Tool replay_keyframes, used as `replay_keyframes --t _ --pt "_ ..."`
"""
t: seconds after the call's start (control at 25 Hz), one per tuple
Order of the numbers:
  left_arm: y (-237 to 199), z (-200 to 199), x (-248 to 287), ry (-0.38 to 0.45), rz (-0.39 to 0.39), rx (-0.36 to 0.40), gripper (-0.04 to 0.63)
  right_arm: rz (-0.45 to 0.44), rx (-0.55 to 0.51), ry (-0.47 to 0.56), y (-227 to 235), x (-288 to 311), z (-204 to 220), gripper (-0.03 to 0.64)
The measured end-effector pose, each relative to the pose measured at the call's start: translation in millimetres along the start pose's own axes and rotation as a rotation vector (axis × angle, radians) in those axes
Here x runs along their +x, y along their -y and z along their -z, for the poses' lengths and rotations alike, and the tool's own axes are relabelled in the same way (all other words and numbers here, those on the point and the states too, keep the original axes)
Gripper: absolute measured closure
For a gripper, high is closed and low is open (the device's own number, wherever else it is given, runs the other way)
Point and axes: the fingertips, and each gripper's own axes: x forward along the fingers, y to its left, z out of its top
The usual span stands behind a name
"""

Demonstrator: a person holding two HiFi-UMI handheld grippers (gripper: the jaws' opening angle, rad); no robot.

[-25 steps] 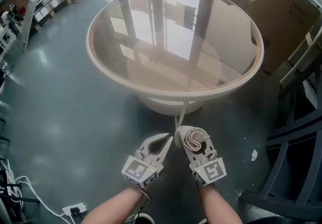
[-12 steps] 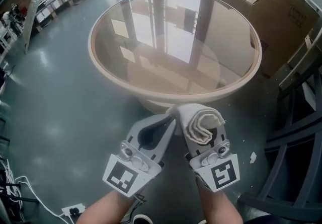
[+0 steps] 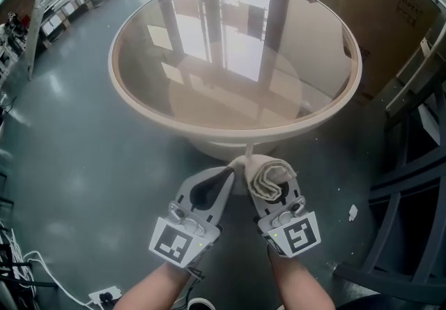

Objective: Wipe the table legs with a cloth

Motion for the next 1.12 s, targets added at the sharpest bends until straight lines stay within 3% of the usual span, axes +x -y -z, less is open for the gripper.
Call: replay_keyframes --t 0.24,0.56,0.72,0.92,1.12 --pt "-4.7 19.1 -3.3 0.002 -0.029 -0.009 0.588 -0.006 0.025 -0.105 1.9 -10.6 66.0 0.534" --pt "-11.4 79.2 -13.3 -0.137 -0.083 -0.067 0.588 0.011 0.107 -0.314 3.3 -30.2 132.7 0.534" --pt "-5.6 61.3 -13.1 -0.096 -0.083 -0.074 0.588 0.031 0.056 -0.178 9.1 -31.8 71.2 0.534" --pt "8.0 -6.6 8.5 0.018 -0.041 -0.004 0.588 0.002 -0.038 0.053 11.4 -9.2 -42.9 0.534" --pt "18.8 -65.7 11.9 0.127 -0.002 0.096 0.588 -0.068 -0.167 0.121 -7.5 11.9 -92.0 0.534"
